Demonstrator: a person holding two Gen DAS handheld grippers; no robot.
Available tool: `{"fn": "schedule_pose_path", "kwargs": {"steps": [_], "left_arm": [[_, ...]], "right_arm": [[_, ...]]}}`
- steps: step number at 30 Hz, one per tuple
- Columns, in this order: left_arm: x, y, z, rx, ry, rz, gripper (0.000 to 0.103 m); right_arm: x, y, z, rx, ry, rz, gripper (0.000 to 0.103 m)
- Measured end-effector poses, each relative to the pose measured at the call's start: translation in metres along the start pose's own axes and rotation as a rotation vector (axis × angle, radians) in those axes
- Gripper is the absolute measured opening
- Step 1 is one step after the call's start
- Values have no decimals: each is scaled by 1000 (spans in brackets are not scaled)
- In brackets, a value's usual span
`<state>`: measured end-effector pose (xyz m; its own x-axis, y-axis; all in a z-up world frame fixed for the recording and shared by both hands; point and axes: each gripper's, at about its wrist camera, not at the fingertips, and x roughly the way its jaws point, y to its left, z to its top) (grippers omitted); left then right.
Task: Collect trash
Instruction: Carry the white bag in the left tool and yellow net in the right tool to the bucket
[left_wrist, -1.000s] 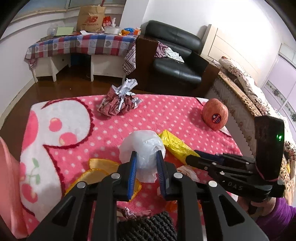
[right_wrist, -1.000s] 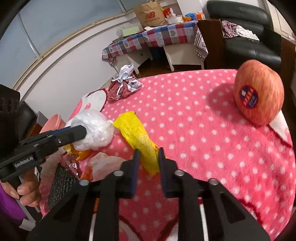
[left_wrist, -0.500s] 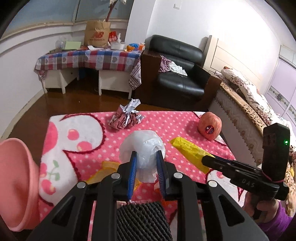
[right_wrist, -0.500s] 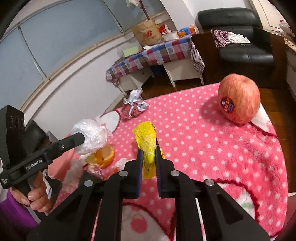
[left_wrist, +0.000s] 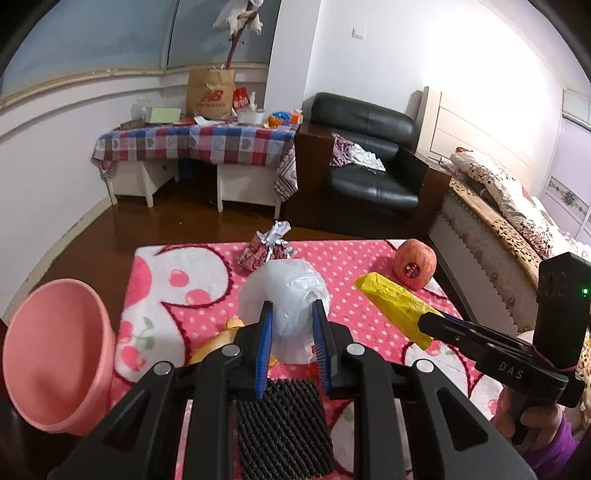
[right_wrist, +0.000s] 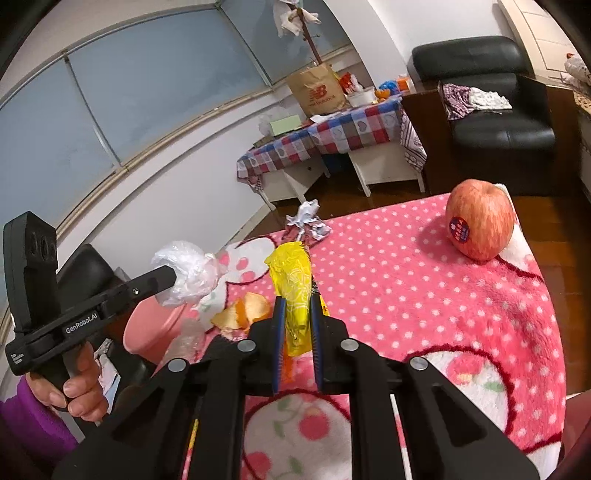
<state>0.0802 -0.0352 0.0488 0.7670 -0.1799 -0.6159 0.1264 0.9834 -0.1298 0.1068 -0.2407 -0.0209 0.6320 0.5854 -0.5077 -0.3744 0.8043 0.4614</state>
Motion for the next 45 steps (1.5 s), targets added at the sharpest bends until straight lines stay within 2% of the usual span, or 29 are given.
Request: {"fn": "schedule_pose_path", "kwargs": {"steps": [10, 21, 36, 45], "left_arm": [[-39, 2, -3, 6, -61, 46, 20], [-63, 43, -10, -75, -110, 77, 20], [-74, 144, -31, -232, -136, 167, 20], [-75, 190, -46, -269, -141, 251, 20]], "right_arm": [[-14, 20, -2, -38, -24, 33, 13], [0, 58, 4, -107, -3, 56, 13], [68, 134, 14, -210, 102, 117, 13], [120, 174, 16, -237, 189, 168, 13]]}}
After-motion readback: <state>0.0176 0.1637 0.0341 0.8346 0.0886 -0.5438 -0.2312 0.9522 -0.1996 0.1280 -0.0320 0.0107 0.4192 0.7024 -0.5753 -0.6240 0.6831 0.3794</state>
